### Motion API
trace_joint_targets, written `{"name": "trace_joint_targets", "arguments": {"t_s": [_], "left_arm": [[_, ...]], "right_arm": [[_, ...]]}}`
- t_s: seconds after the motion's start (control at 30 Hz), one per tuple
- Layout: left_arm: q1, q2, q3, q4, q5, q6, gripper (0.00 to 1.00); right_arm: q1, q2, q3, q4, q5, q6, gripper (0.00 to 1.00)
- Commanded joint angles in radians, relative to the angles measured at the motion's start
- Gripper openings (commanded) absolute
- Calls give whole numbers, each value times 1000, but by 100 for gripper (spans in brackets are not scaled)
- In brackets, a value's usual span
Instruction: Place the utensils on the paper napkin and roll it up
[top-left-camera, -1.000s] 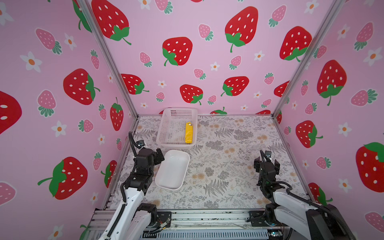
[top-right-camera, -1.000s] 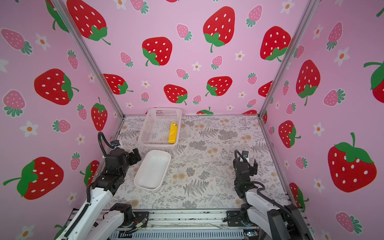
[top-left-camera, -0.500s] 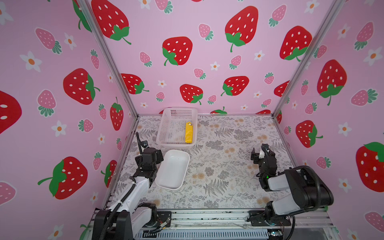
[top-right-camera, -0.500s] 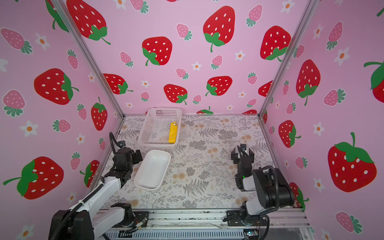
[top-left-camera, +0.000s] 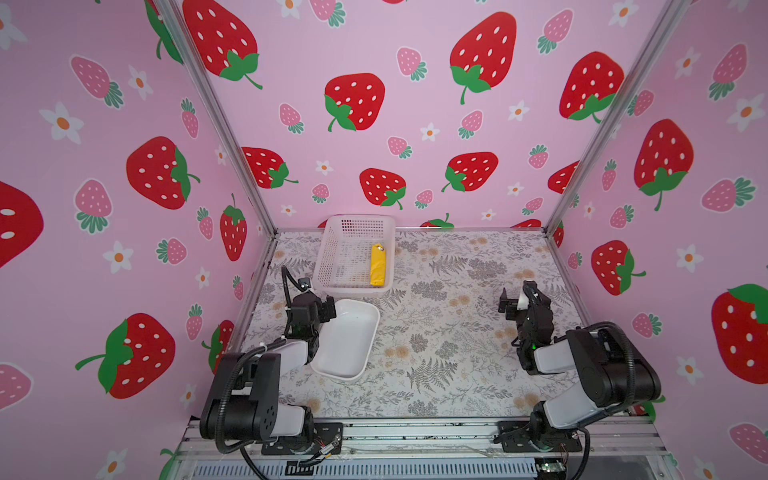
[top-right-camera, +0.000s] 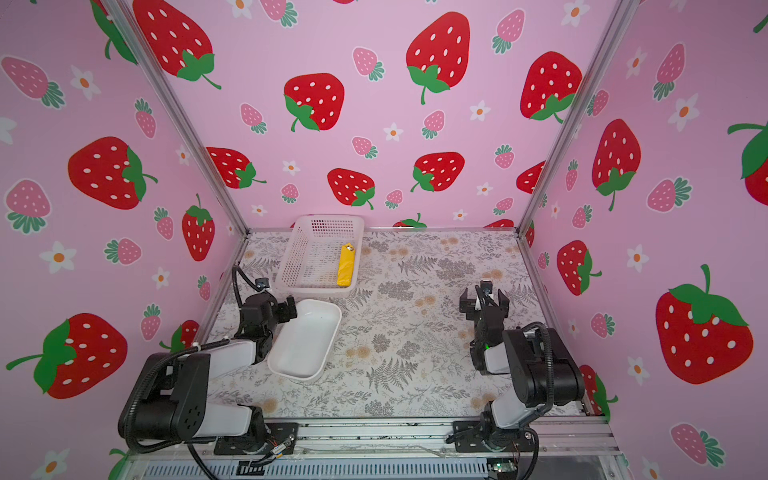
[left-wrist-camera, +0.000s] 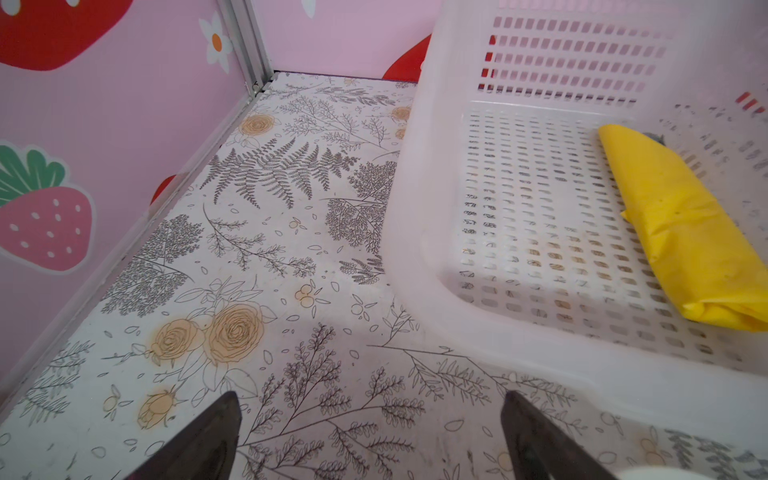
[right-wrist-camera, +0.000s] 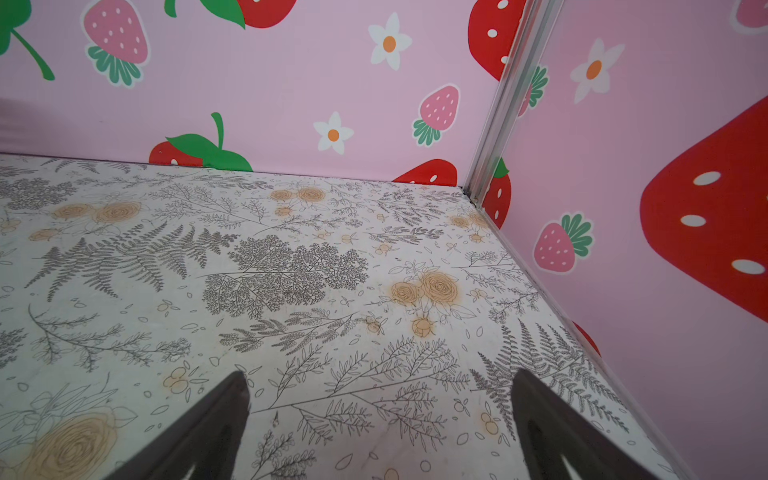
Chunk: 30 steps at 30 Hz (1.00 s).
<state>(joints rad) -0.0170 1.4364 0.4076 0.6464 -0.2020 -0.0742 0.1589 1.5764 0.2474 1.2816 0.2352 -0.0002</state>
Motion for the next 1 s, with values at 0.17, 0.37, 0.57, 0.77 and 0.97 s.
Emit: {"name": "trace_joint_targets", "arguments": {"t_s": [0.17,0.37,0.57,0.77,0.97], "left_arm": [[10,102,-22,238,-80,-40,98],[-1,105,9,182,-88,-26,99],[-13,107,21,161,-100,-16,99],[-13,107,20,162,-103,-16,99],[-12,107,20,163,-102,-16,99]], "right_arm": [[-7,1,7,1,1,0,100],[-7,0,6,2,0,0,100],[-7,1,7,1,1,0,100],[-7,1,7,1,1,0,100],[-10,4,15,-8,-9,3,100]]}}
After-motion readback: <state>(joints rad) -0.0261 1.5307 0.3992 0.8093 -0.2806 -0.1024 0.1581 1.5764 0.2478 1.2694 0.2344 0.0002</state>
